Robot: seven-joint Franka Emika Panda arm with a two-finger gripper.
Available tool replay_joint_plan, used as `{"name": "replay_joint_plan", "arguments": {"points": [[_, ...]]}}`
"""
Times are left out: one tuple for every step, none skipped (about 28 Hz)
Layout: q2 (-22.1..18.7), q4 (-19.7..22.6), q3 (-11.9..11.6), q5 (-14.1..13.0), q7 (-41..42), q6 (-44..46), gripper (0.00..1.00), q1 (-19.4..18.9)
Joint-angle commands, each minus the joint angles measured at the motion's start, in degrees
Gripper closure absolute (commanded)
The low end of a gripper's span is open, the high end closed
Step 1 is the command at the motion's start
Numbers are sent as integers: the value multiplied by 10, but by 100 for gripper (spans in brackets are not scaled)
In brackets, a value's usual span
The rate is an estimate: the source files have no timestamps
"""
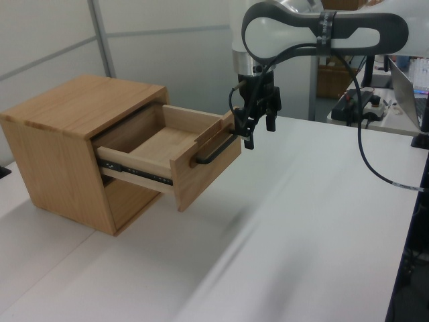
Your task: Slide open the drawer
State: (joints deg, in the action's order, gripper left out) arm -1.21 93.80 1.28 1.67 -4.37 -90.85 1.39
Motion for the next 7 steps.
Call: {"name": "replay_joint_plan", "arguments": {"points": [[15, -12, 2, 6, 25, 15, 0, -3], [18, -13, 2, 6, 27, 15, 0, -4], [20, -17, 2, 5, 26, 15, 0, -4], [23, -20, 2, 5, 26, 15, 0, -4], [26, -21, 2, 5, 26, 15, 0, -4], [32, -22, 3, 6, 25, 15, 0, -5], [34, -25, 3, 5, 23, 14, 0, -5]]}}
